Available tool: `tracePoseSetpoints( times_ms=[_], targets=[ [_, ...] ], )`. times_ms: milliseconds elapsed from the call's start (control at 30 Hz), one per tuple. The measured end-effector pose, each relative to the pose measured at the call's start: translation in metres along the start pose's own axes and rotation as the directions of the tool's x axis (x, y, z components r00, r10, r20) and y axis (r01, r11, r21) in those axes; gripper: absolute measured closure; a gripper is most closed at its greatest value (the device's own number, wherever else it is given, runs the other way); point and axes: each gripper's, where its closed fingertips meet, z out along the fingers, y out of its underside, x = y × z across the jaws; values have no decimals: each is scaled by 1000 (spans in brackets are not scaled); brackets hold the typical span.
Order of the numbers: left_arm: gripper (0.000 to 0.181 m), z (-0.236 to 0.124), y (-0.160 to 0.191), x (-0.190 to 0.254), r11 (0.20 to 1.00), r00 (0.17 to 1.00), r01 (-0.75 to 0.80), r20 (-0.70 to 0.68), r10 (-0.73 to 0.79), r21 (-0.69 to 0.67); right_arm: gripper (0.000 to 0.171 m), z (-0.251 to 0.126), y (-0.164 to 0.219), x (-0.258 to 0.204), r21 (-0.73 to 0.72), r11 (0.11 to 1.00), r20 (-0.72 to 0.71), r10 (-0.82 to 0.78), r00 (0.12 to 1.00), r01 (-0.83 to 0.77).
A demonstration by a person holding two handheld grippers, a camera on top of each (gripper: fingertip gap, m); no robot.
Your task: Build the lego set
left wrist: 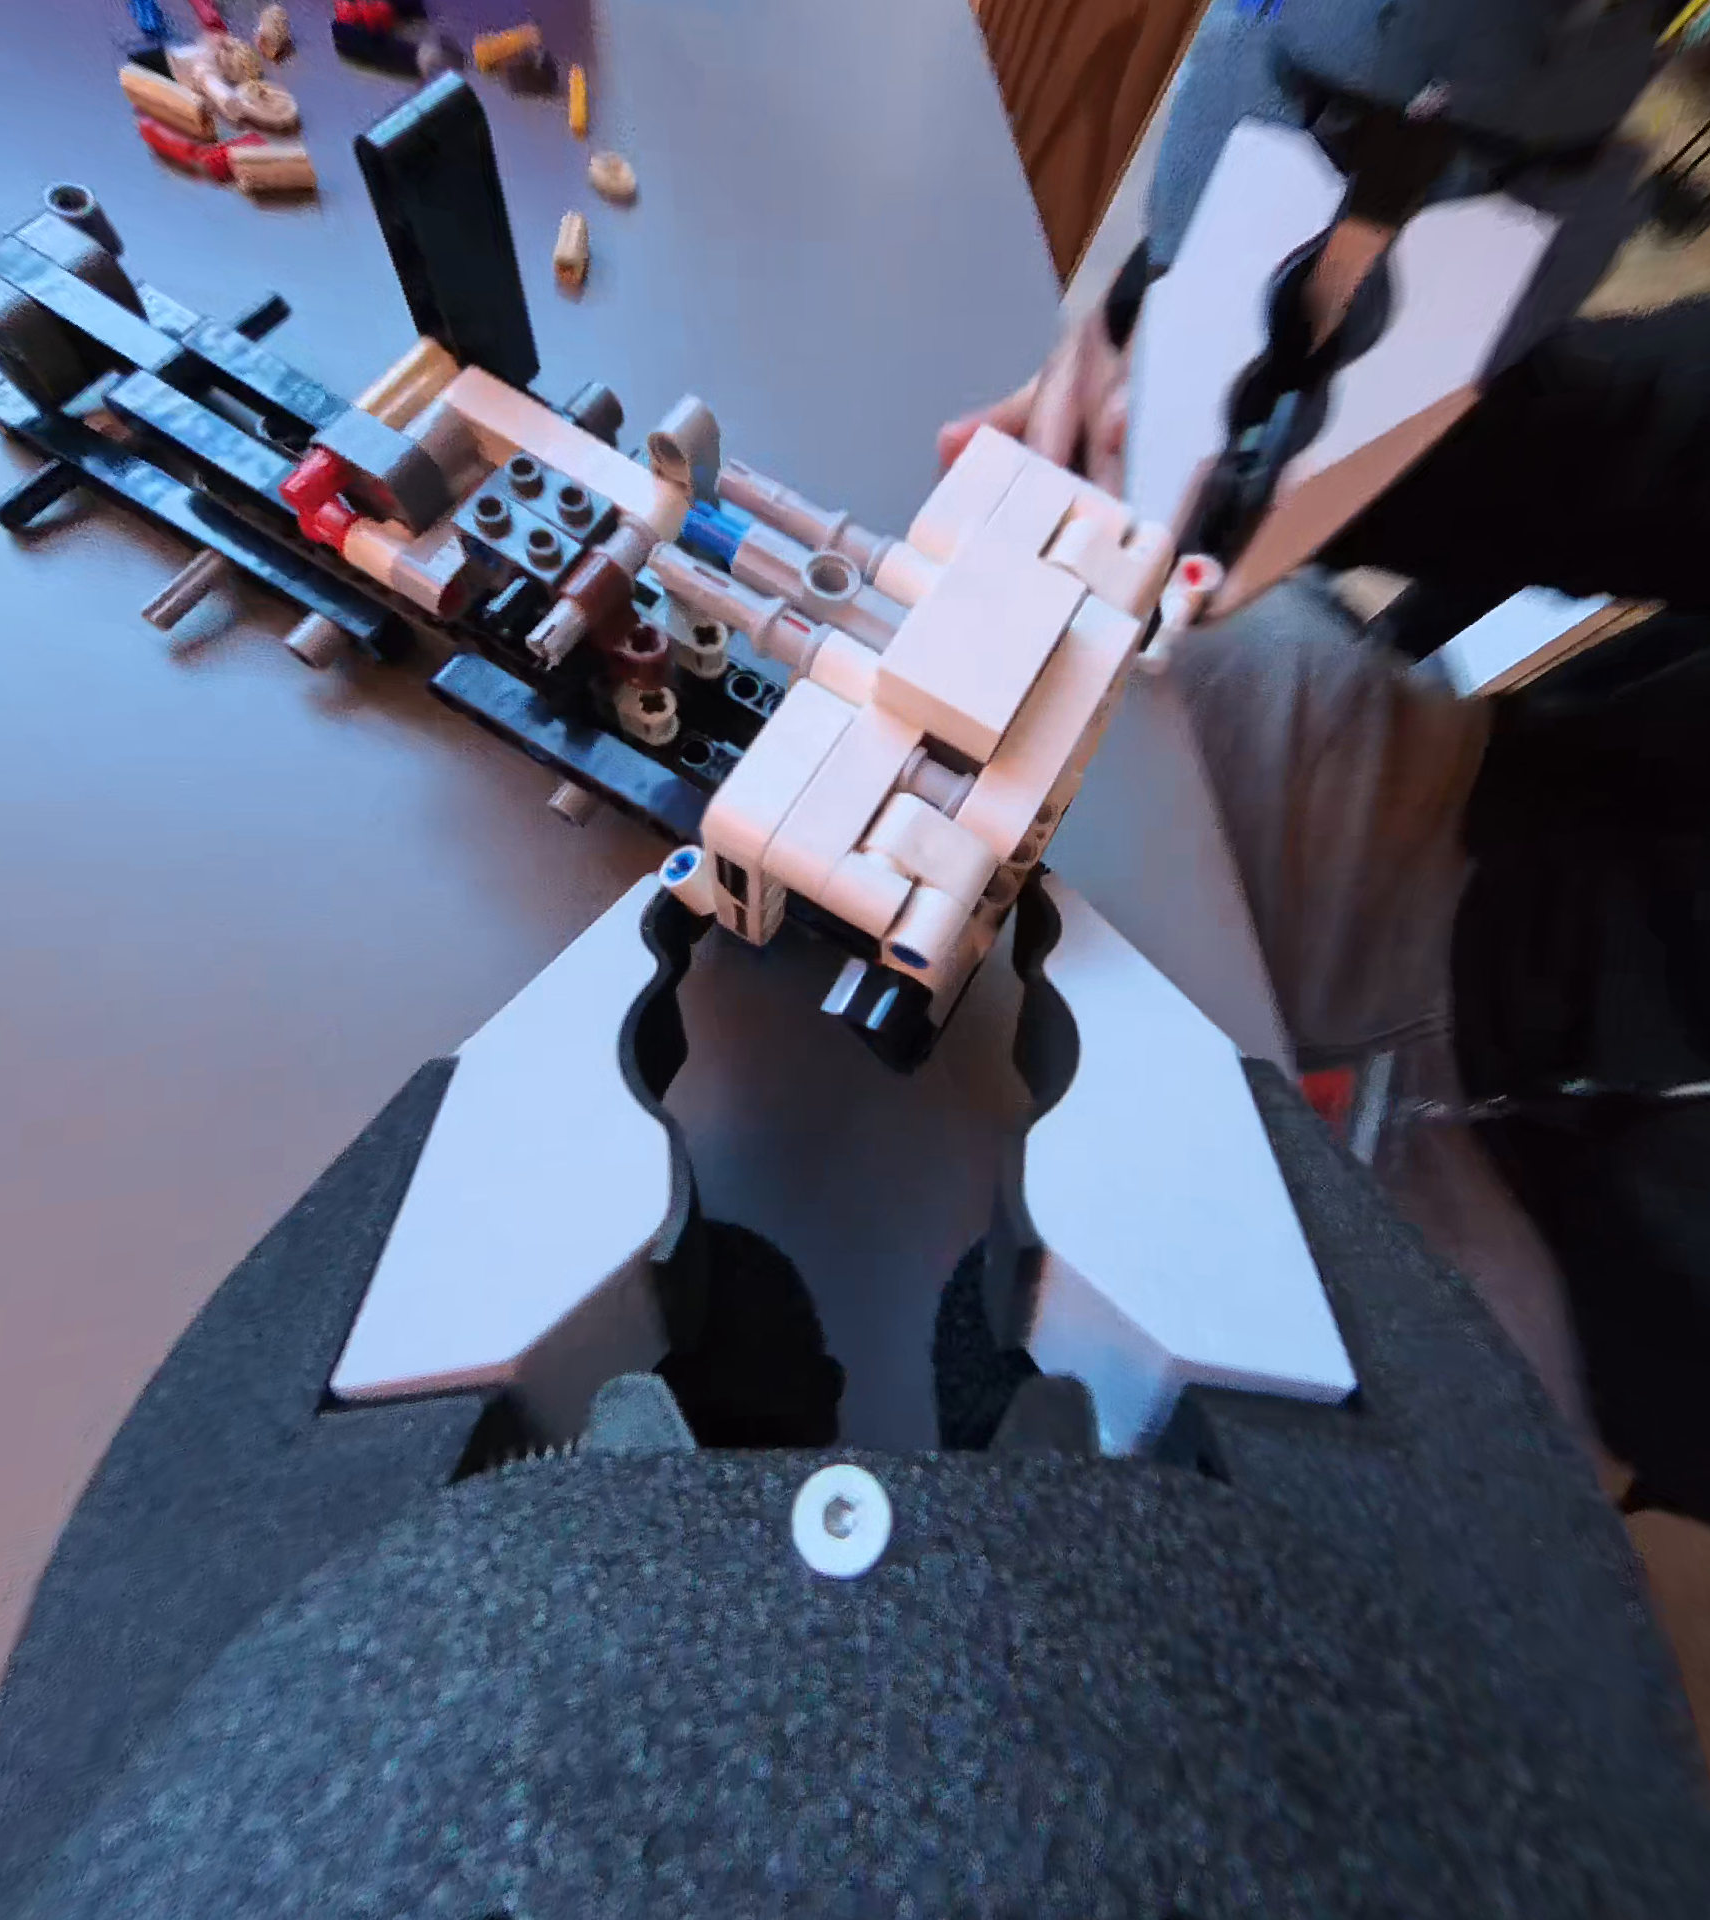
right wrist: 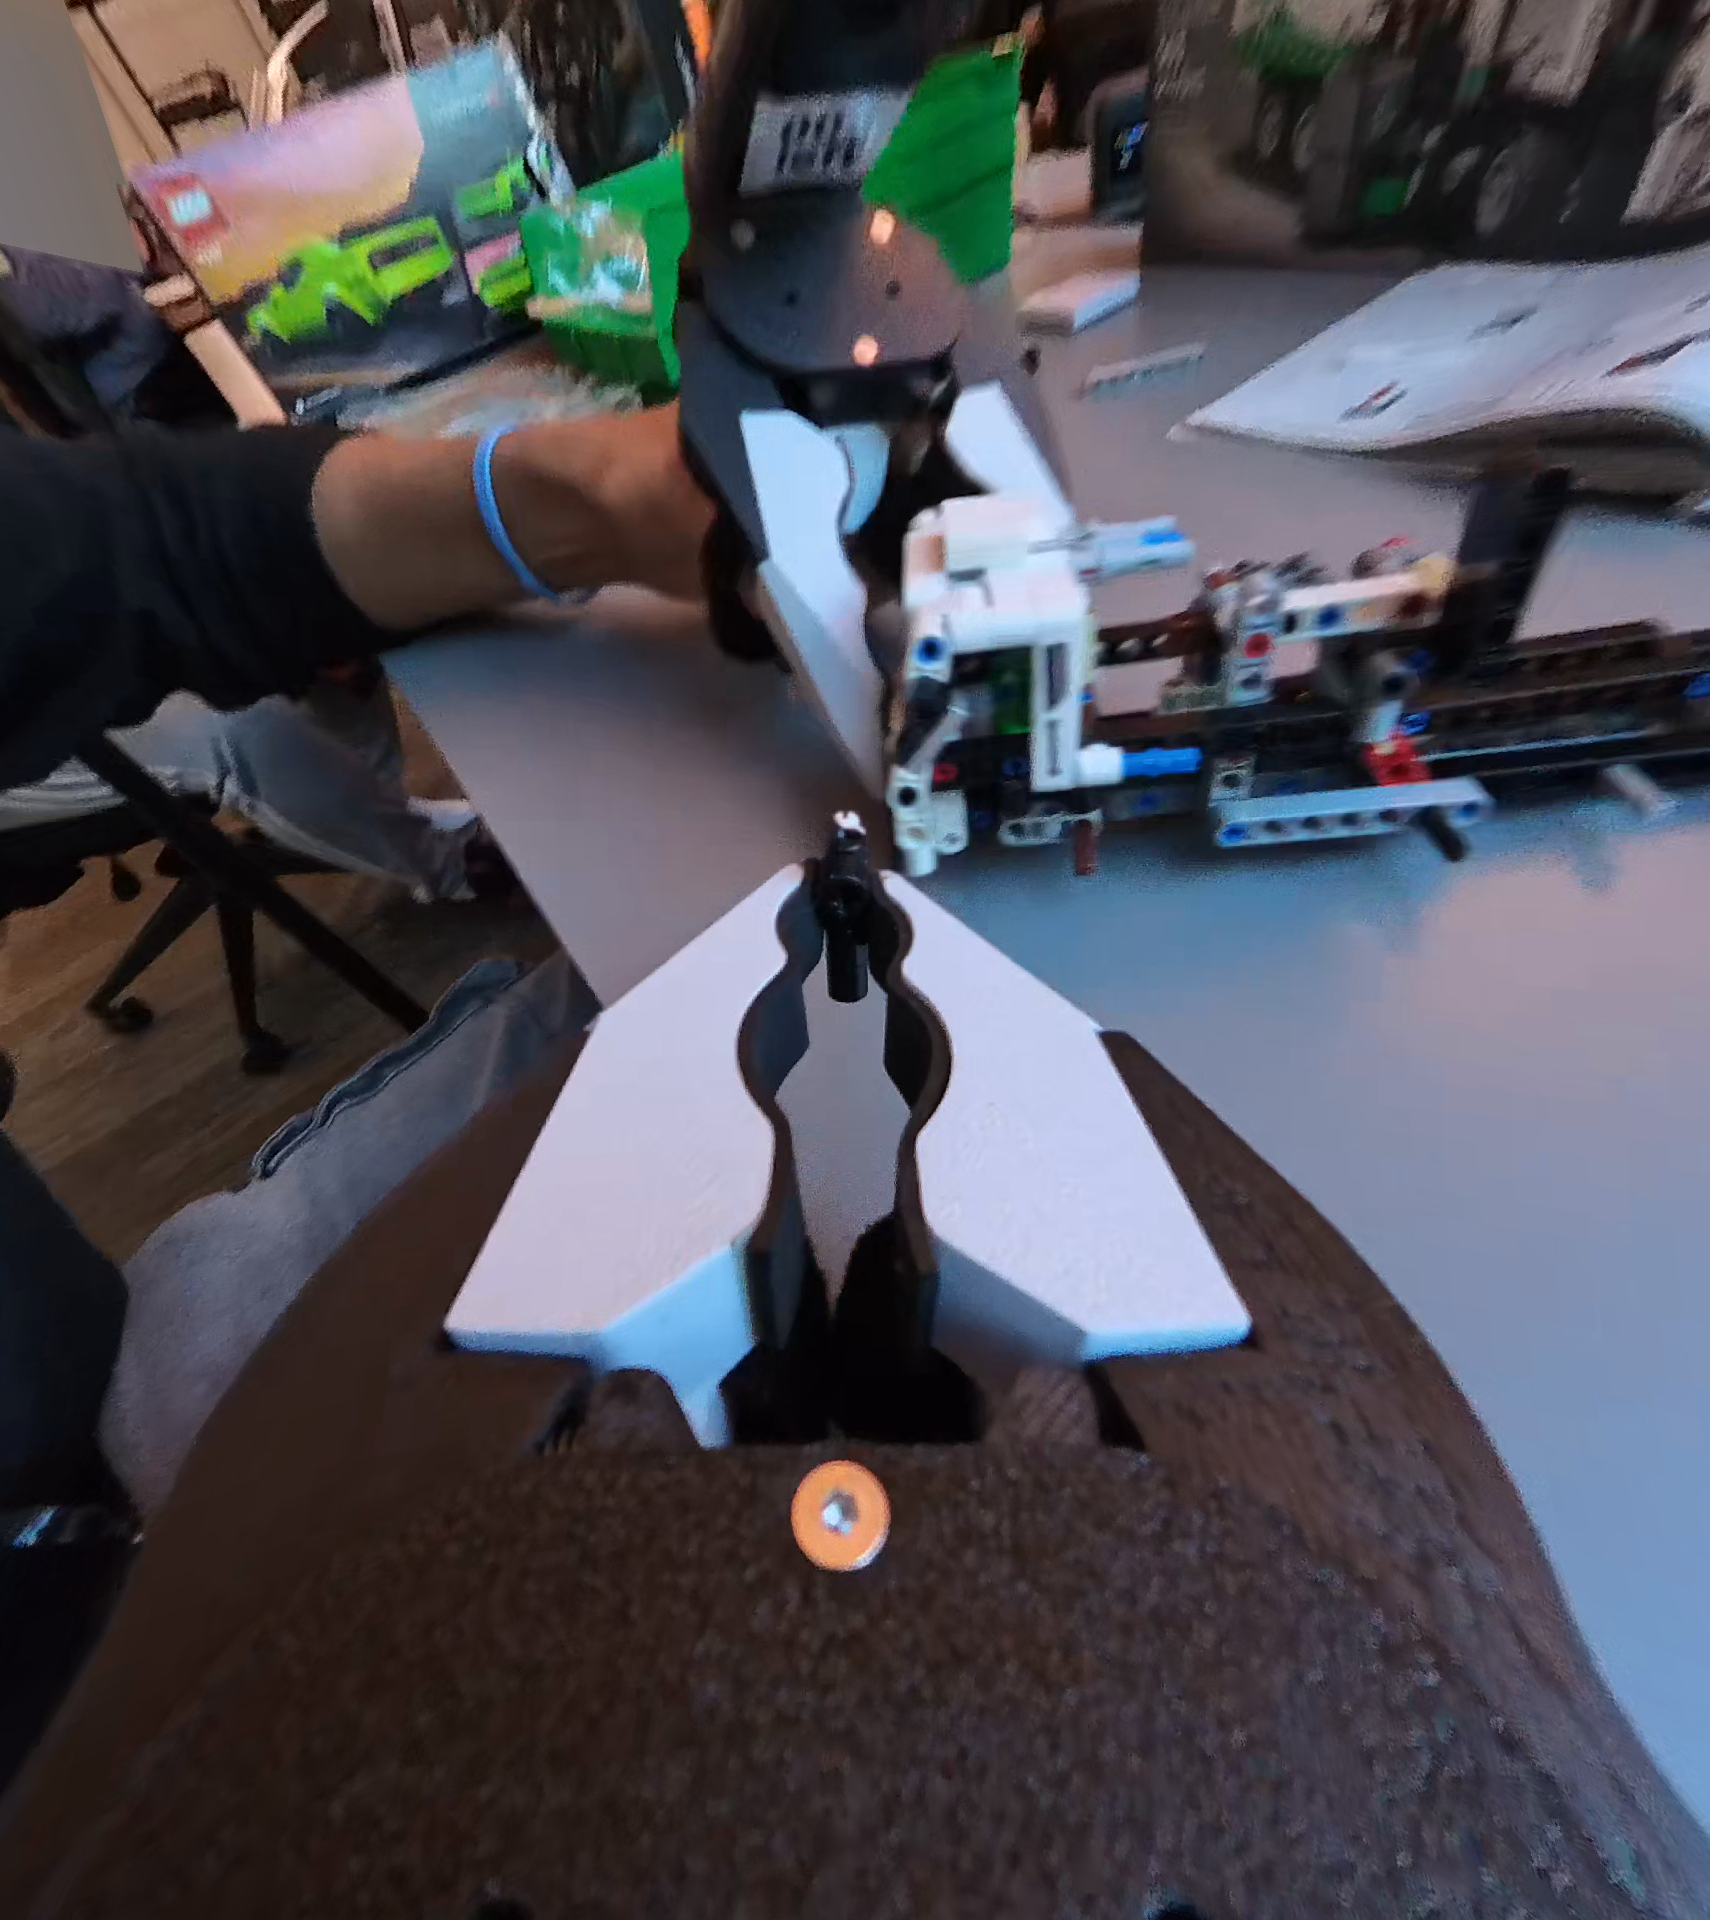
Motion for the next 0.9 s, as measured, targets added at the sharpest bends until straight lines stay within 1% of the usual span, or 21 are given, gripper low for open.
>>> tracePoseSetpoints(
  times_ms=[67,100,133,200,267,333,433,600,800,867,900],
  targets=[
    [119,-4,-12,10,992,991,94,-99,-86,80,165,-4,-10,10,33,999,-34,4,999,-3],
    [119,-7,-17,14,984,982,136,-145,-119,111,165,-3,-13,8,37,999,-16,-3,1000,4],
    [119,-9,-20,16,979,974,161,-178,-137,126,165,0,-18,5,50,999,6,-12,1000,12],
    [120,-10,-21,17,975,969,175,-199,-146,134,165,8,-23,2,52,999,38,-10,999,8],
    [121,-11,-20,17,975,969,176,-199,-147,134,165,12,-19,1,3,1000,80,19,997,-19],
    [121,-9,-18,17,979,973,166,-181,-143,119,165,11,-17,4,-32,999,79,24,997,-22],
    [122,-5,-15,17,983,977,153,-162,-136,97,165,13,-17,8,-41,999,51,8,999,-6],
    [122,-2,-14,12,982,980,166,-126,-155,89,165,13,-14,5,-31,999,59,13,998,-11],
    [125,-4,-16,13,977,974,189,-148,-173,101,165,15,-16,8,-31,998,-9,-50,999,49],
    [125,-3,-16,13,977,974,187,-145,-172,98,165,14,-15,8,-39,999,0,-36,999,36],
    [125,-4,-16,13,977,974,189,-148,-173,100,165,14,-16,11,-33,999,-18,-36,999,36]
  ],
)
